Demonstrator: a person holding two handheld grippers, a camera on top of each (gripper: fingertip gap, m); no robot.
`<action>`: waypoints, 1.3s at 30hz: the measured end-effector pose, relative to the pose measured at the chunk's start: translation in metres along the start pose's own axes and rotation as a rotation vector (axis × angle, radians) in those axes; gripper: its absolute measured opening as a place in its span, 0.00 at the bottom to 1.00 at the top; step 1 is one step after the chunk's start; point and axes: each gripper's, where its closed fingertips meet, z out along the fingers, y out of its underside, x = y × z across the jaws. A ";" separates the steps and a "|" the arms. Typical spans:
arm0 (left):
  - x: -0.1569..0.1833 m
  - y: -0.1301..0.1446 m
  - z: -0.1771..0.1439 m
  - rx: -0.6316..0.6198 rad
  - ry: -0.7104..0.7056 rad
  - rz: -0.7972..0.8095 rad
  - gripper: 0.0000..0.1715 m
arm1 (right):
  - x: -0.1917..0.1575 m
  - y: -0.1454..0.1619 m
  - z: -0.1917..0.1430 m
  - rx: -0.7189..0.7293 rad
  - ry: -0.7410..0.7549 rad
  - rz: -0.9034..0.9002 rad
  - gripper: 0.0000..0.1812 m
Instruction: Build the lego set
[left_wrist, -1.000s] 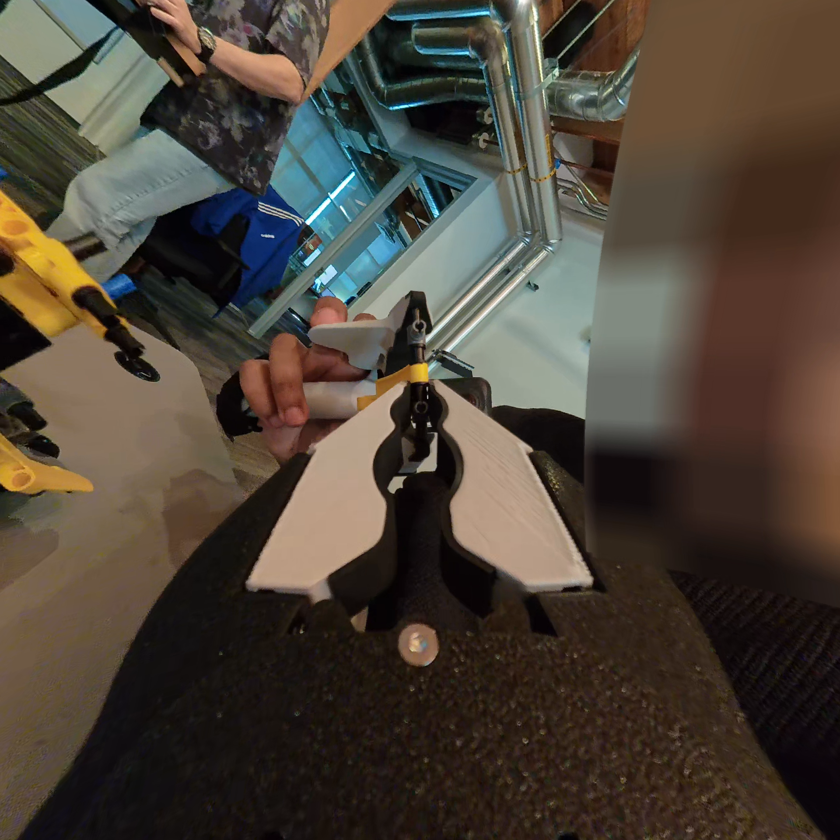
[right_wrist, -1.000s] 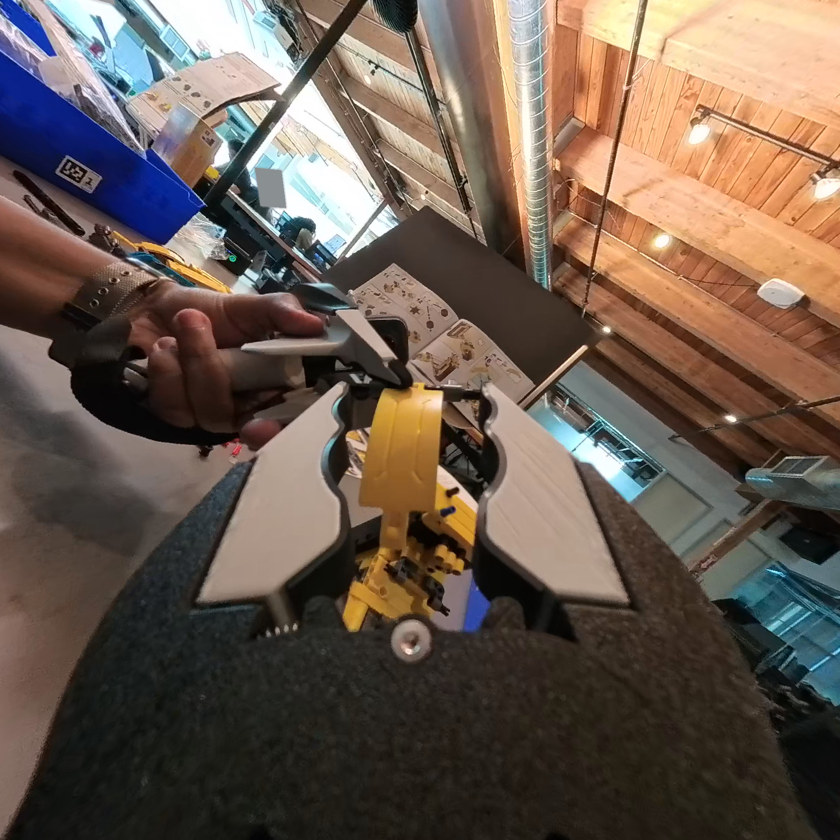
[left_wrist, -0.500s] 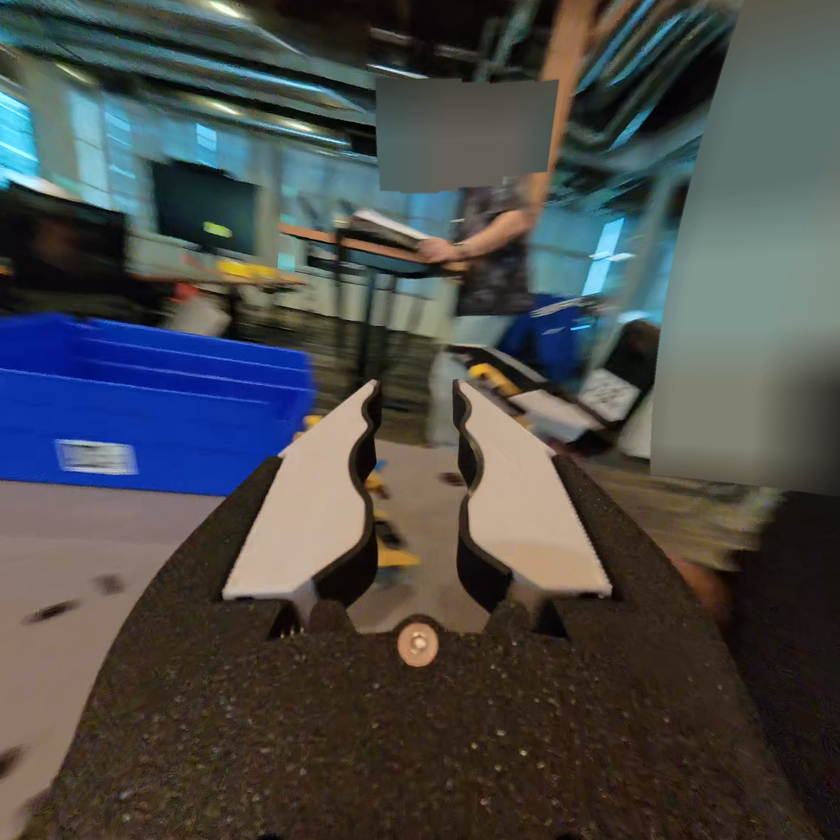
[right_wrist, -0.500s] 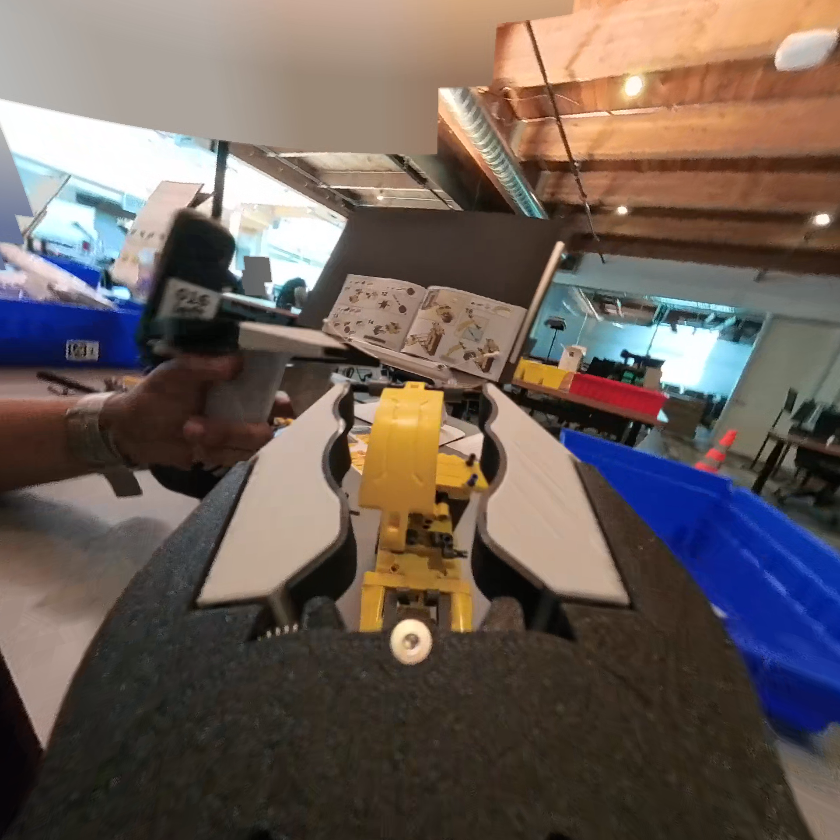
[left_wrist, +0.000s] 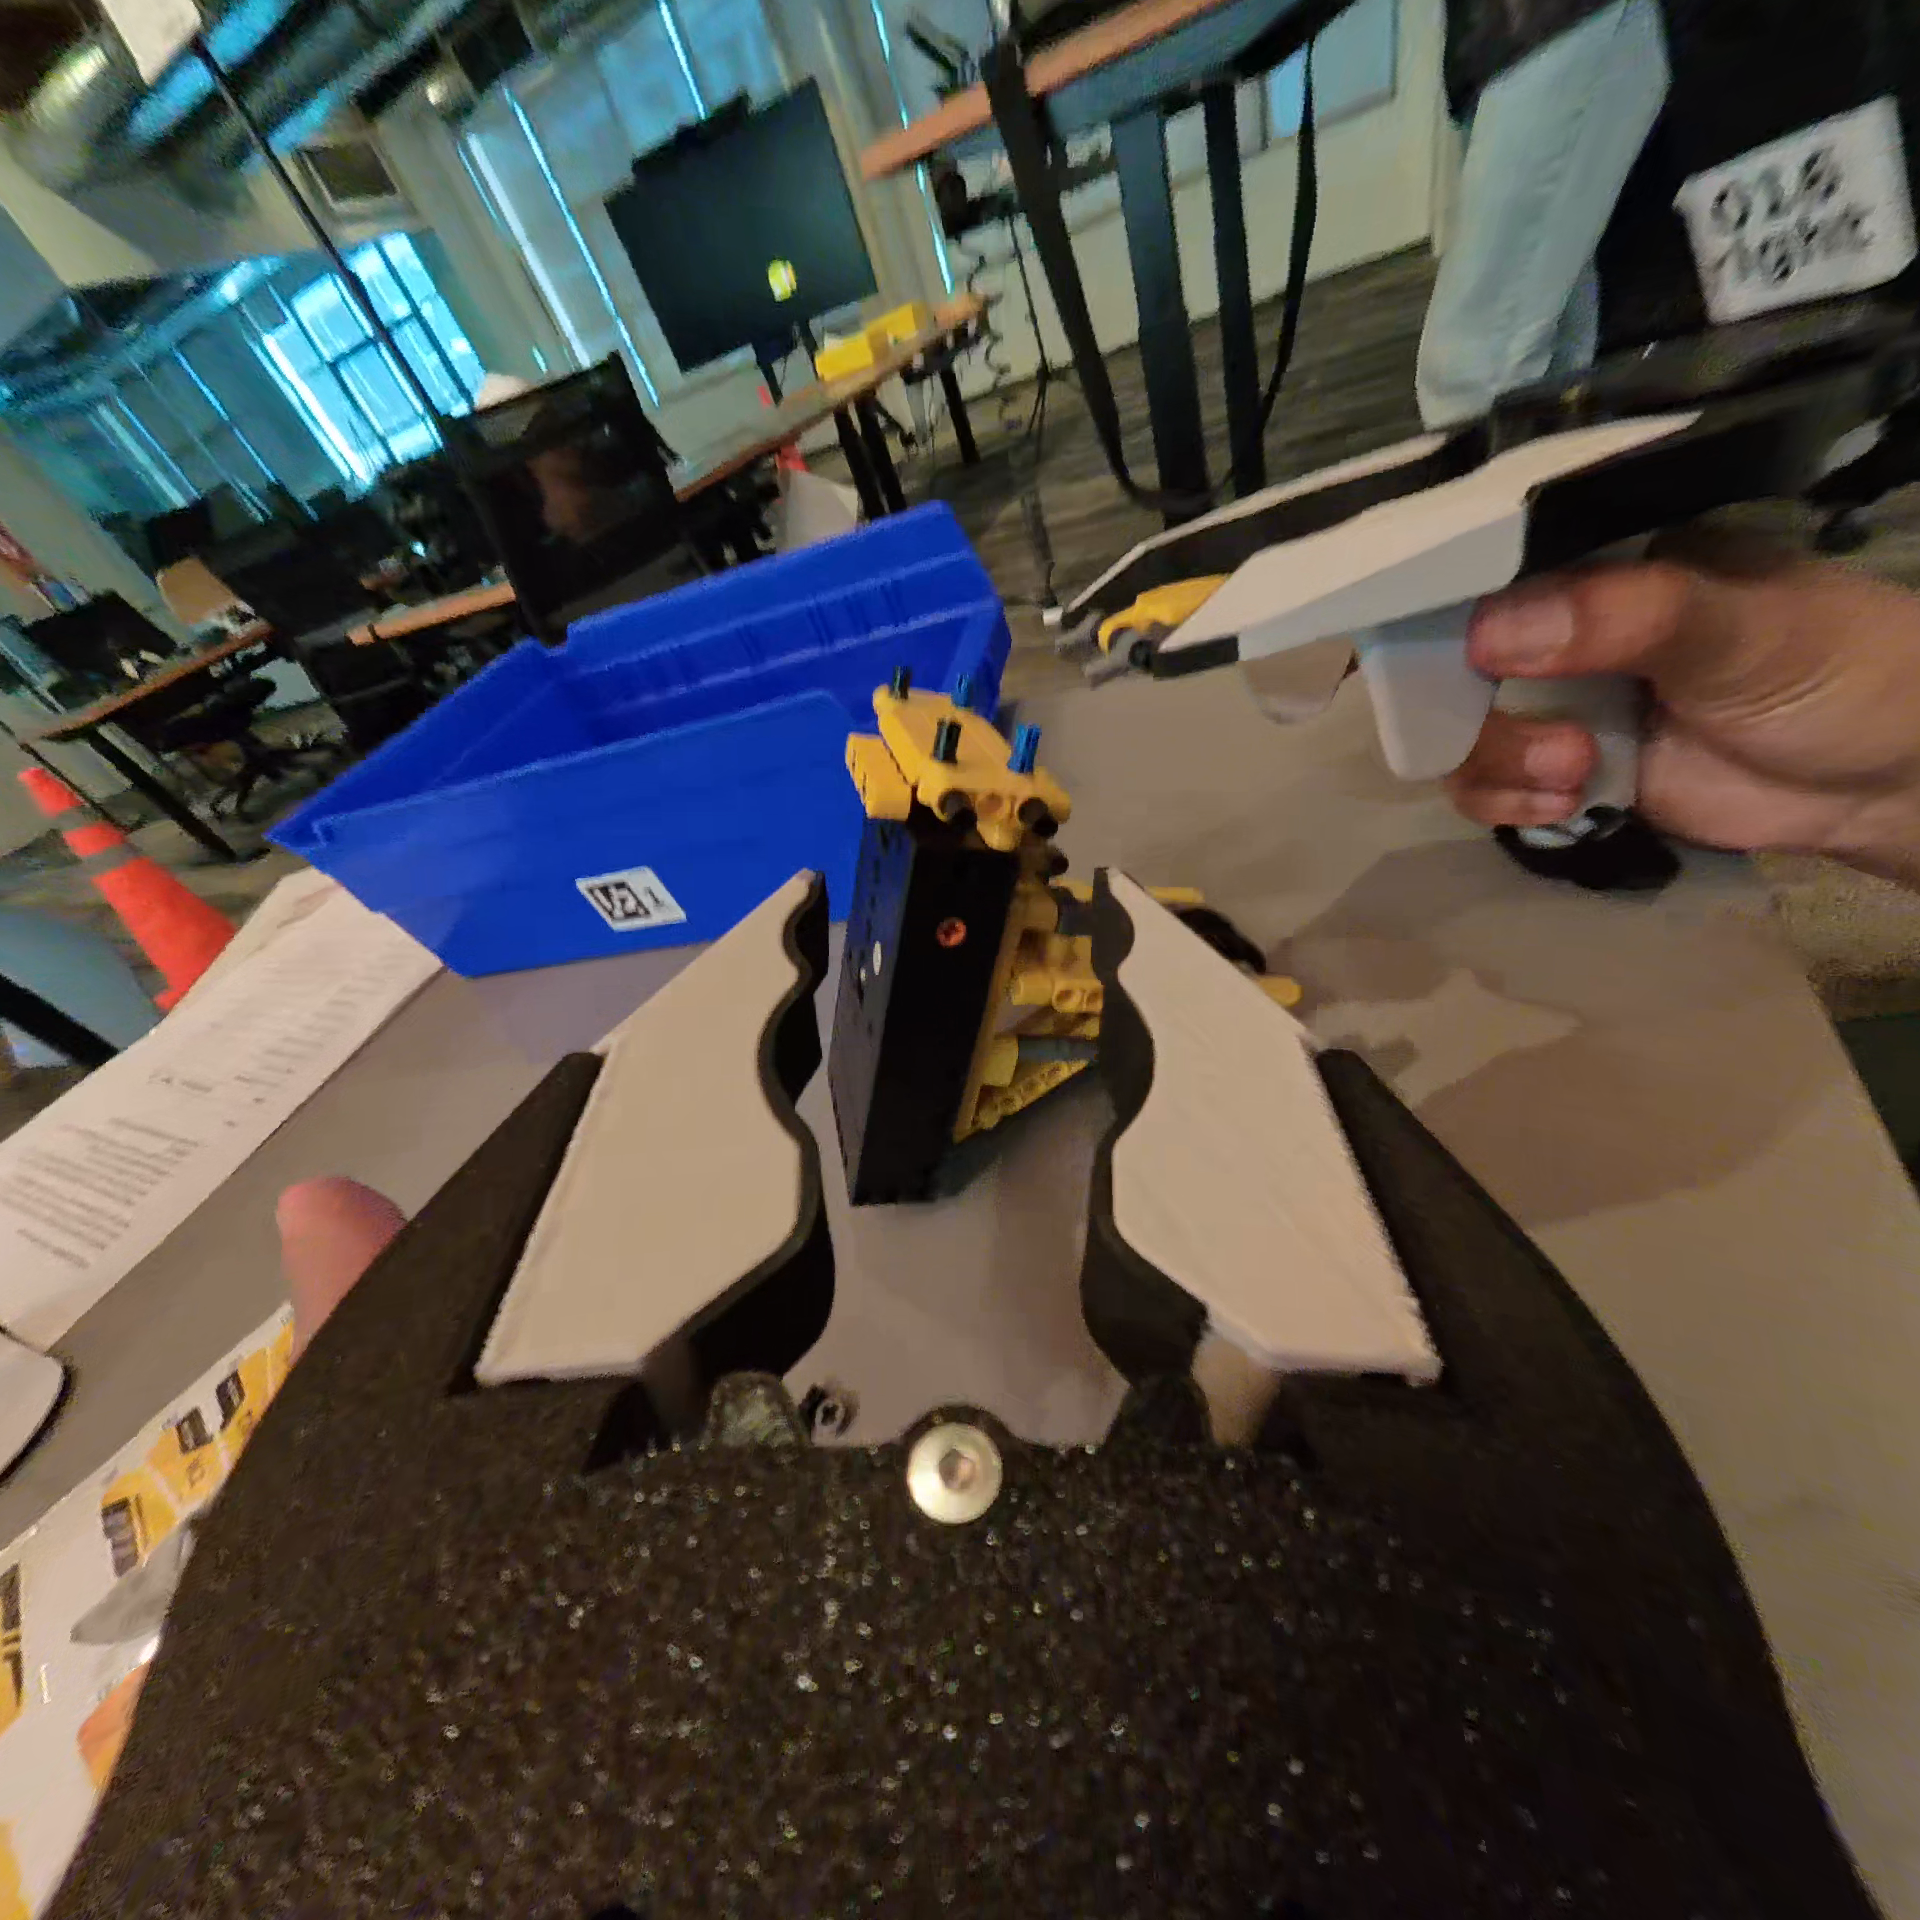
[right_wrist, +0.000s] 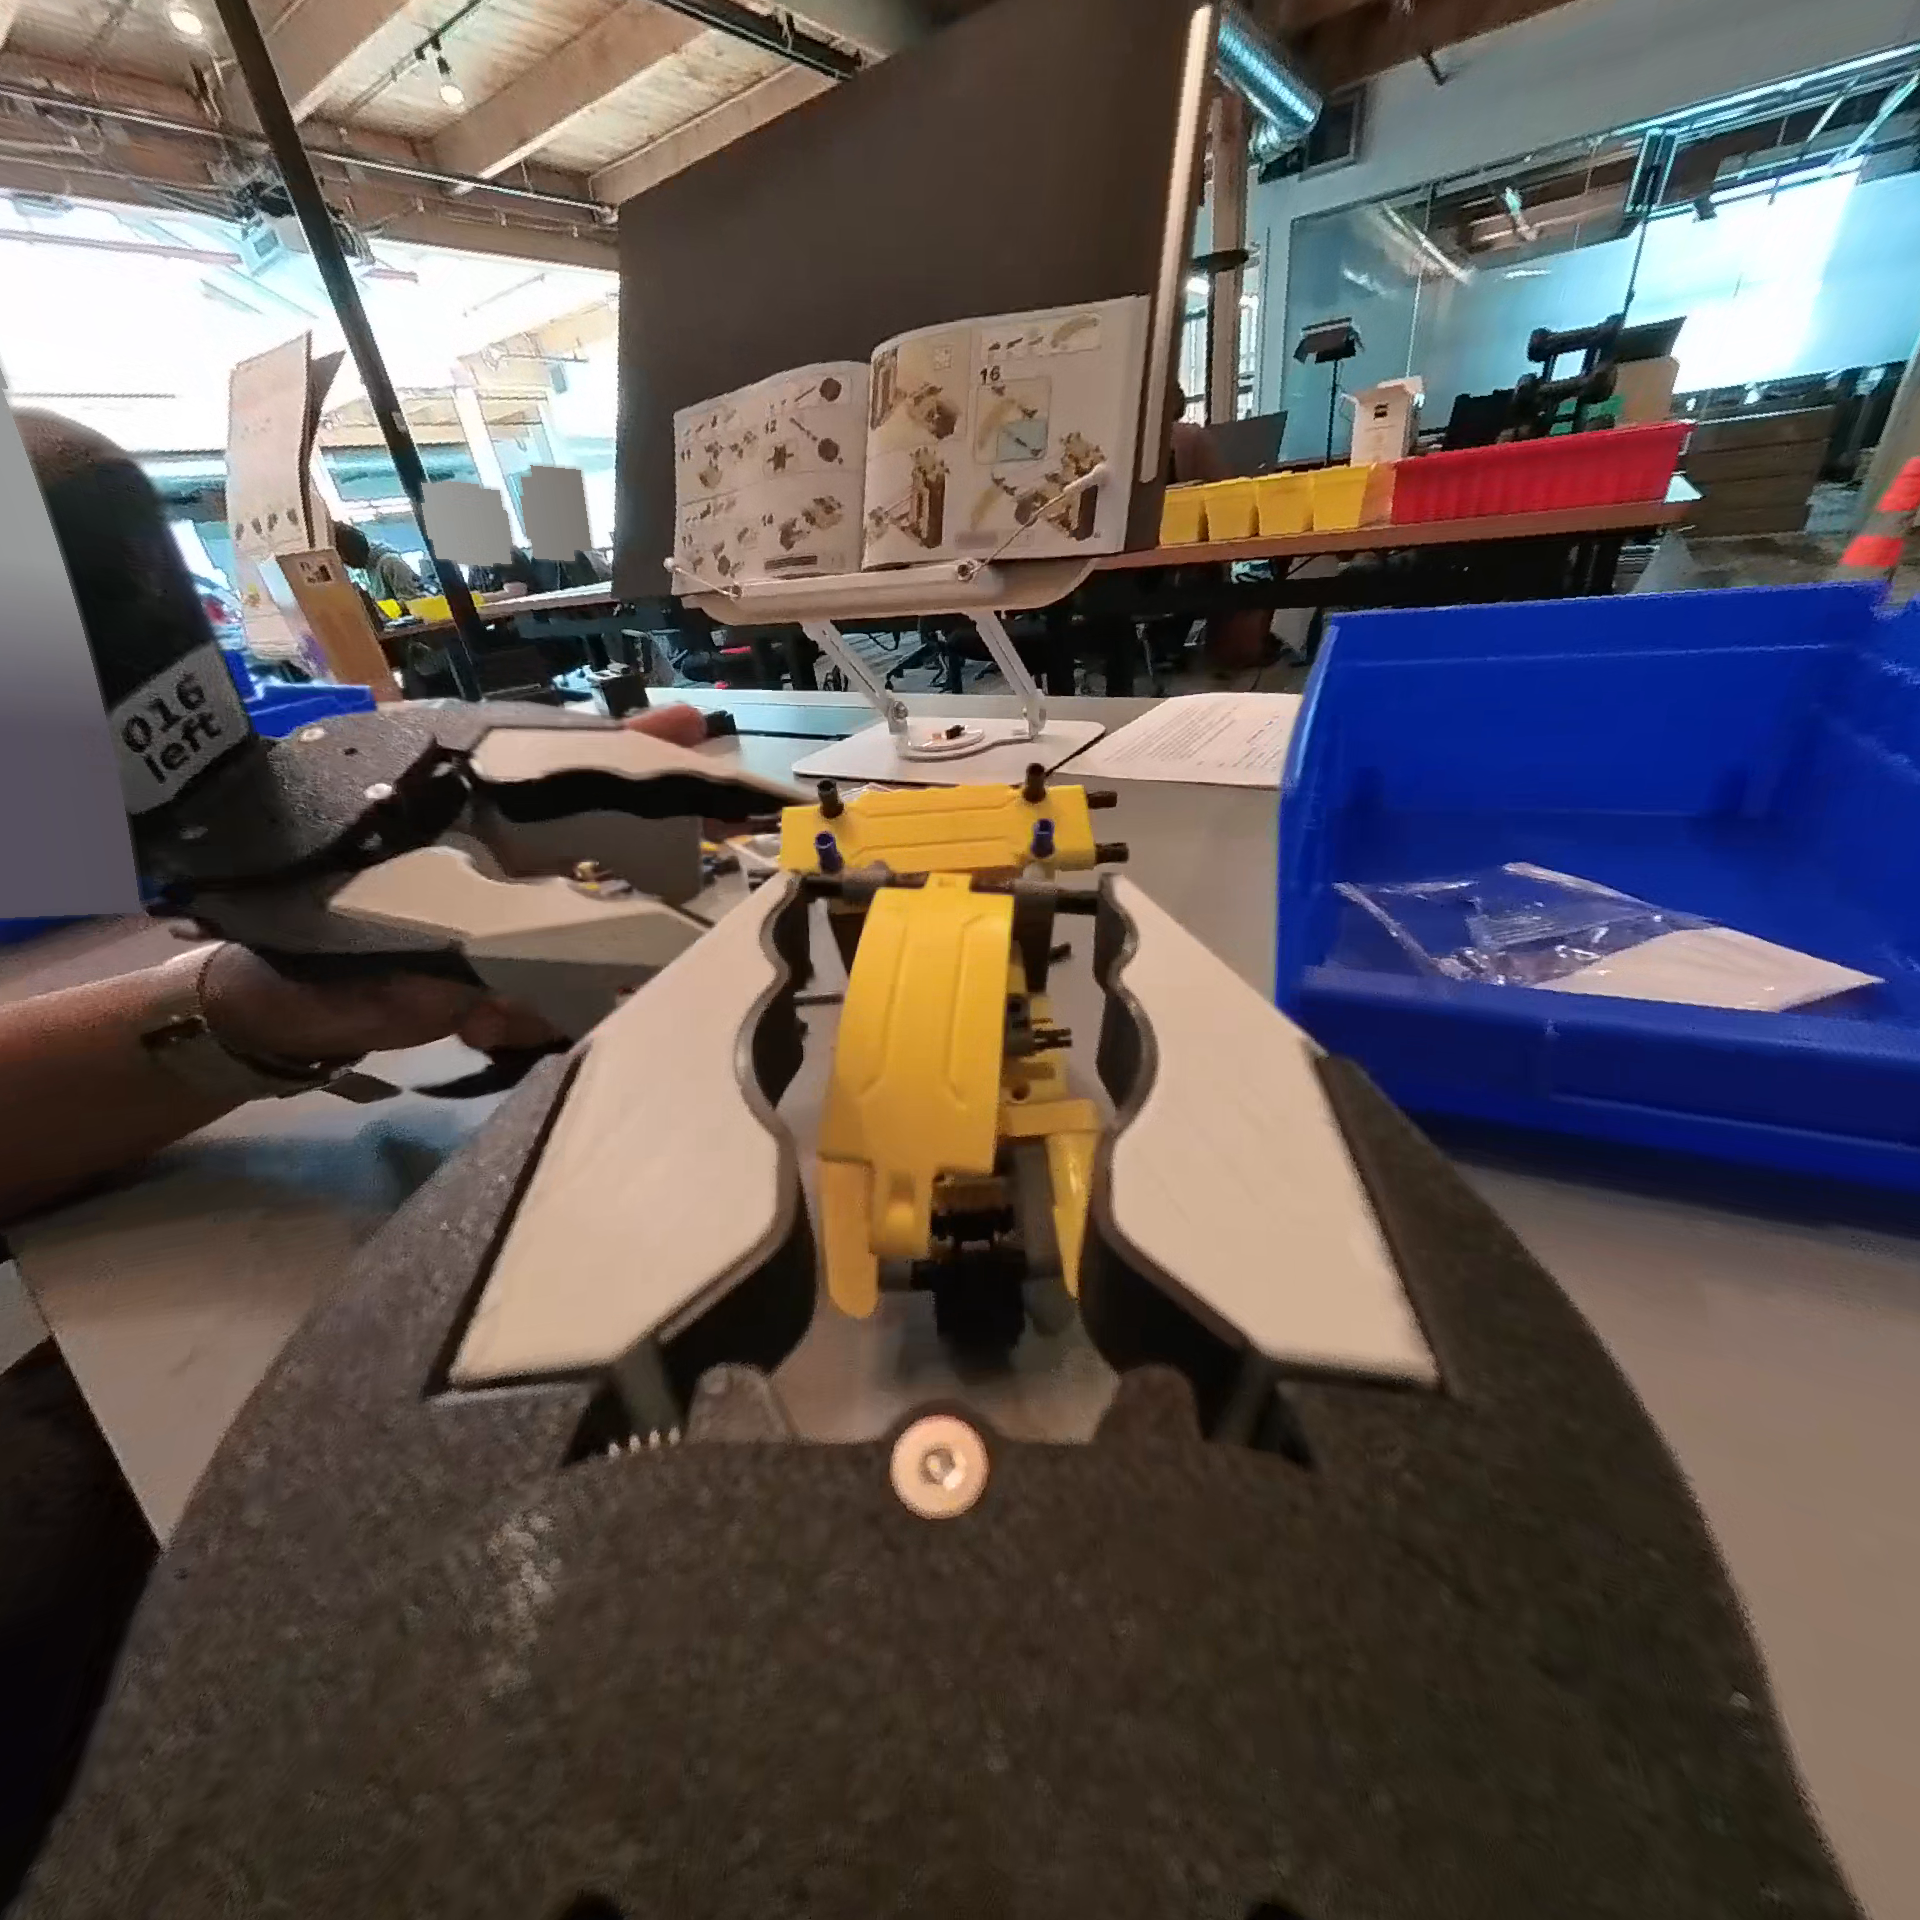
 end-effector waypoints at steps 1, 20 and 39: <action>-0.001 0.006 0.003 -0.026 -0.013 0.009 0.29 | -0.001 0.001 0.001 -0.003 -0.004 0.000 0.30; 0.016 -0.061 -0.034 0.306 0.287 -0.350 0.17 | -0.051 -0.030 -0.014 0.219 -0.018 -0.516 0.30; 0.066 -0.064 -0.034 0.150 0.749 -0.794 0.05 | -0.095 -0.025 -0.011 0.249 -0.112 -0.745 0.31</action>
